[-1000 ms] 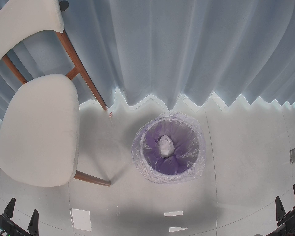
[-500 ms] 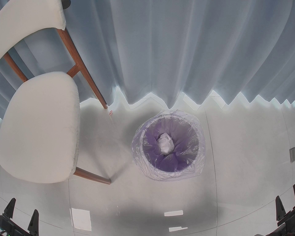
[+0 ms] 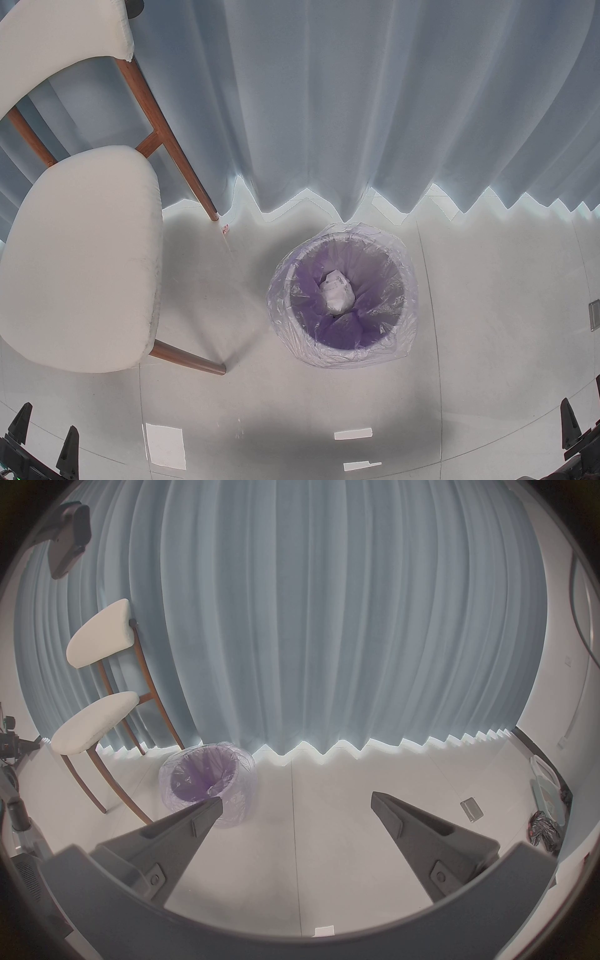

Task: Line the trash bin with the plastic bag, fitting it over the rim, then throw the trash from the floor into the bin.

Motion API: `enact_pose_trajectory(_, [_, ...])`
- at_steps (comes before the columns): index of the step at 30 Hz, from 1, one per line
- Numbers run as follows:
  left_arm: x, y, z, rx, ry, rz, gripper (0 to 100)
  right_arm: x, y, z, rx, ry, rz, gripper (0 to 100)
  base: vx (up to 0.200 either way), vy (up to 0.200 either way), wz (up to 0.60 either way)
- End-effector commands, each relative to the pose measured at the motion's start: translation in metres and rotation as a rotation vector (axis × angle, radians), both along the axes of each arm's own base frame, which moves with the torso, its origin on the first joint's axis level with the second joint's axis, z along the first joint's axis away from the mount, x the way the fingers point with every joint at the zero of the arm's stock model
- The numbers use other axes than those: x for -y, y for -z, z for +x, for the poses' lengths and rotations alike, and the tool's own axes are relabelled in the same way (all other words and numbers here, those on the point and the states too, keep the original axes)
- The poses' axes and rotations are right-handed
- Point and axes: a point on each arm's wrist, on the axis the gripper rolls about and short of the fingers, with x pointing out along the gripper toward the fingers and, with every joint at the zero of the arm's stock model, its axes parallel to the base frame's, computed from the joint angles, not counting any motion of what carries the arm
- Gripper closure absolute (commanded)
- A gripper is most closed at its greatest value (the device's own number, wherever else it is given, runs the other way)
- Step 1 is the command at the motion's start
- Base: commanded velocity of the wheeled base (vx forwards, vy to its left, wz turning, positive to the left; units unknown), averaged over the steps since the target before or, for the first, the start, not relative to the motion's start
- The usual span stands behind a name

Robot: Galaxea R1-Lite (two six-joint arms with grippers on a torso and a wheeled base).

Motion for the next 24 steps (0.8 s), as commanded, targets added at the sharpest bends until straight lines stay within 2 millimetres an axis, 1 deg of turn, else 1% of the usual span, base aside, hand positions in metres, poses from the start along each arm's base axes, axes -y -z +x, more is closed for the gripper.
enact_pose_trajectory(1, [0.0,0.0043,0.0001,-0.001,0.0,0.0,0,0.0,0.0052,0.0002,-0.002,-0.002,0.0,0,0.0,0.0,0.0])
enact_pose_trajectory(24, [0.0,0.0043,0.0002,-0.003,0.0,0.0,0,0.0,0.0052,0.0003,-0.004,0.0,0.0,0,0.0,0.0,0.0])
